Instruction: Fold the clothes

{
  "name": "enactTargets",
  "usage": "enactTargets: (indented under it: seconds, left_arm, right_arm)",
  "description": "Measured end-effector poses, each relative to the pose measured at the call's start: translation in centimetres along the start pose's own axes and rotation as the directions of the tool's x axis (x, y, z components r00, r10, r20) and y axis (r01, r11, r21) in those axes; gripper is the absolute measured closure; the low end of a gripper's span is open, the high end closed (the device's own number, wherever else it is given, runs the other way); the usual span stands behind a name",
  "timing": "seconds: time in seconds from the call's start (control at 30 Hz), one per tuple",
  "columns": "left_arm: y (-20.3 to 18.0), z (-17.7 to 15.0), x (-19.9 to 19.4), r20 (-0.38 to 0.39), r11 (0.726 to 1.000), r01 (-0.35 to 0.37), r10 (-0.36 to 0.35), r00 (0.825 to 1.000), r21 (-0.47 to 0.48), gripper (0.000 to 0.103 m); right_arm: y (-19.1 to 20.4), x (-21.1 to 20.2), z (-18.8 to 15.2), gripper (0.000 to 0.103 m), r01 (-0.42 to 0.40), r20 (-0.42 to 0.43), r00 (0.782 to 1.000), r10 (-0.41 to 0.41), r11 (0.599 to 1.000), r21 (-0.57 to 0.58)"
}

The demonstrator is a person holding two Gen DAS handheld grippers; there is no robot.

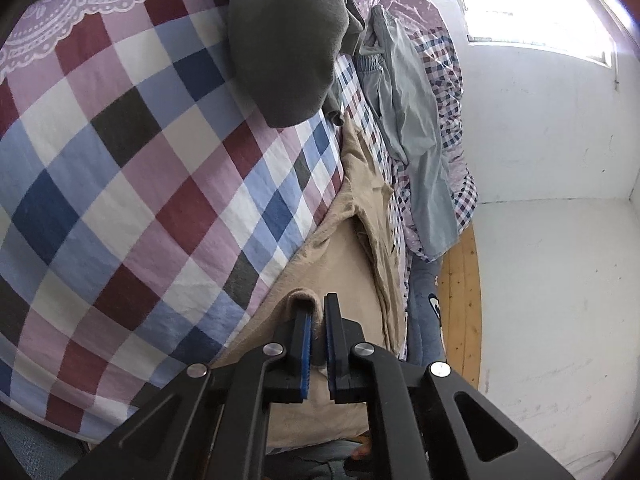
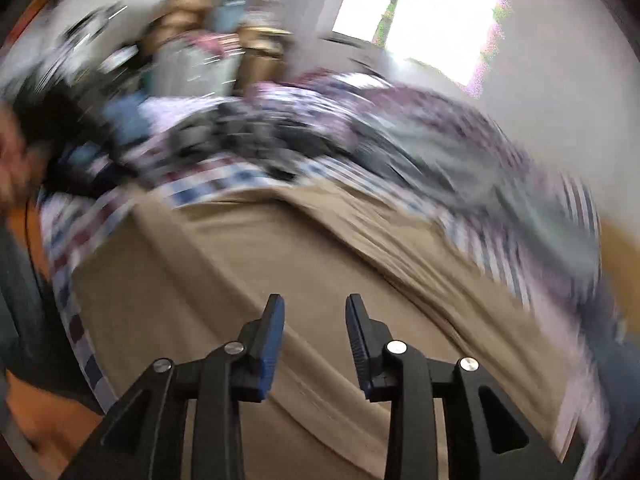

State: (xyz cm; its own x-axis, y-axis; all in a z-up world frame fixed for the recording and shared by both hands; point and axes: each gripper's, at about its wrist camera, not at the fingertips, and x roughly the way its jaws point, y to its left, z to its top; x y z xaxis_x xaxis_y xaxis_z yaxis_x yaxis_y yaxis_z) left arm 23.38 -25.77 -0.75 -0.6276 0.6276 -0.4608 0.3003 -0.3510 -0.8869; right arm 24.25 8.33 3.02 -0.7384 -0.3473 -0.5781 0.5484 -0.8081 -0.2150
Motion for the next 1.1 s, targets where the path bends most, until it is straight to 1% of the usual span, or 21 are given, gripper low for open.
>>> enactTargets:
  seconds: [0.03,0.07,0.1,0.17,0.27,0.3,0.37,0.47,0.5,0.6,0.63,0.73,0.83,0.87,0.93,1.0,1.1]
  left_arm:
    - [0.0,0.0,0.0,-0.002,1.000,-0.002,0.002,1.000,0.003,0.098]
    - [-0.1,0.1,0.0,-0.004,1.000,-0.003,0.003,1.000,0.006,0.098]
    - [-0.1,0.1,0.0,-0.006,1.000,-0.003,0.003,1.000,0.008,0.098]
    - [-0.1,0.1,0.0,-0.009,1.000,0.003,-0.003,1.000,0.008,0.098]
    - [-0.3,0.0,0.1,-0.011,1.000,0.005,-0.005,1.000,0.015,0.098]
    - [-0.4,0.0,0.2,-0.012,1.000,0.006,-0.006,1.000,0.016,0.098]
    - [-0.5,0.0,0.2,-0.013,1.000,0.008,-0.008,1.000,0.015,0.098]
    - [-0.4,0.1,0.2,-0.014,1.000,0.011,-0.011,1.000,0.008,0.098]
    - [-0.4,0.1,0.2,-0.014,1.000,0.012,-0.012,1.000,0.006,0.098]
    - [-0.5,0.1,0.3,-0.011,1.000,0.012,-0.012,1.000,0.003,0.098]
    - [-0.6,0.0,0.3,-0.010,1.000,0.014,-0.014,1.000,0.003,0.098]
    - [-0.9,0.0,0.5,-0.009,1.000,0.016,-0.016,1.000,0.009,0.098]
    - [-0.9,0.0,0.7,-0.013,1.000,0.009,-0.009,1.000,0.011,0.098]
    - [-0.9,0.0,0.7,-0.013,1.000,0.008,-0.008,1.000,0.010,0.098]
    - [-0.8,0.1,0.6,-0.012,1.000,0.006,-0.006,1.000,0.009,0.098]
    - [-0.7,0.1,0.5,-0.013,1.000,0.005,-0.005,1.000,0.009,0.098]
    - [-0.6,0.1,0.4,-0.014,1.000,0.003,-0.003,1.000,0.008,0.098]
  right_arm:
    - [-2.3,-0.7,-0.3,0.066,0.009,-0.013,1.000,-0.008,0.997,0.081]
    - [-4.7,-1.5,-0.9,0.066,0.038,-0.021,0.999,-0.035,0.986,0.161]
    - [-7.2,-2.4,-1.4,0.065,0.067,-0.032,0.998,-0.061,0.969,0.240]
    - [-11.7,-4.1,-2.5,0.065,0.124,-0.059,0.992,-0.110,0.917,0.379]
    - [-15.2,-6.3,-5.1,0.064,0.214,-0.115,0.977,-0.180,0.855,0.472]
    - [-16.4,-7.0,-6.0,0.062,0.243,-0.136,0.970,-0.202,0.831,0.501]
    - [-18.7,-8.5,-7.7,0.062,0.301,-0.178,0.954,-0.242,0.776,0.554]
    - [-22.2,-10.7,-10.2,0.062,0.384,-0.247,0.923,-0.295,0.682,0.623]
    - [-23.1,-11.2,-11.0,0.062,0.405,-0.268,0.914,-0.304,0.657,0.636]
    - [-23.6,-10.9,-12.1,0.062,0.449,-0.321,0.893,-0.314,0.653,0.610]
    - [-23.5,-10.5,-12.2,0.062,0.456,-0.329,0.890,-0.316,0.659,0.599]
    - [-22.6,-9.5,-12.2,0.062,0.467,-0.341,0.882,-0.324,0.696,0.546]
    - [-21.5,-7.9,-11.6,0.062,0.475,-0.350,0.874,-0.337,0.743,0.472]
    - [-21.4,-7.5,-11.5,0.062,0.482,-0.355,0.869,-0.344,0.748,0.456]
    - [-21.2,-6.9,-11.4,0.062,0.502,-0.365,0.857,-0.364,0.751,0.429]
    - [-21.3,-6.5,-11.4,0.062,0.522,-0.379,0.843,-0.381,0.746,0.413]
    - [-21.6,-5.5,-11.7,0.062,0.536,-0.406,0.832,-0.379,0.739,0.408]
